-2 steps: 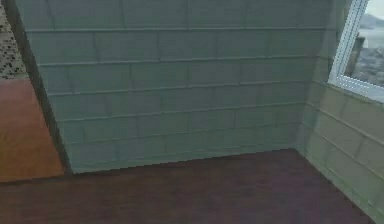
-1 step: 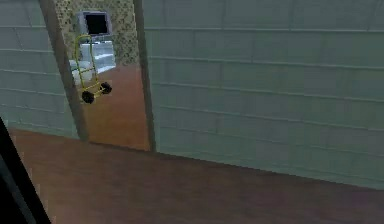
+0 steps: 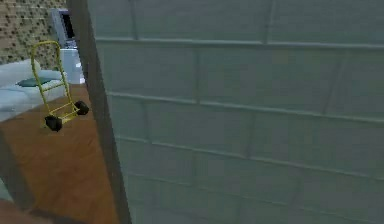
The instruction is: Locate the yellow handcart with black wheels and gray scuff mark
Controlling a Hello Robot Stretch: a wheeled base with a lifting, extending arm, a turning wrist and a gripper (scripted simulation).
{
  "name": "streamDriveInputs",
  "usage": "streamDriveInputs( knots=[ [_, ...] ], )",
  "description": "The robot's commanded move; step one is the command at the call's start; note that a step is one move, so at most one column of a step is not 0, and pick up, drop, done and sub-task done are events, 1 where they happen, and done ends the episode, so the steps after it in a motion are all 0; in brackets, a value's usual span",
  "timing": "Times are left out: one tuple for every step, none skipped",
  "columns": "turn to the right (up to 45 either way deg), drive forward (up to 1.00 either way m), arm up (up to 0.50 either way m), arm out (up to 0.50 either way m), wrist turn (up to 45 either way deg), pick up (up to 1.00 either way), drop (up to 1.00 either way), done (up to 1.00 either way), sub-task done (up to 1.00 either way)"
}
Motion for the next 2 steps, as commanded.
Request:
streamDriveInputs(
  knots=[
    [-45.0,0.00,0.00,0.00,0.0,0.00,0.00,0.00,0.00],
    [-27.0,0.00,0.00,0.00,0.0,0.00,0.00,0.00,0.00]
  ],
)
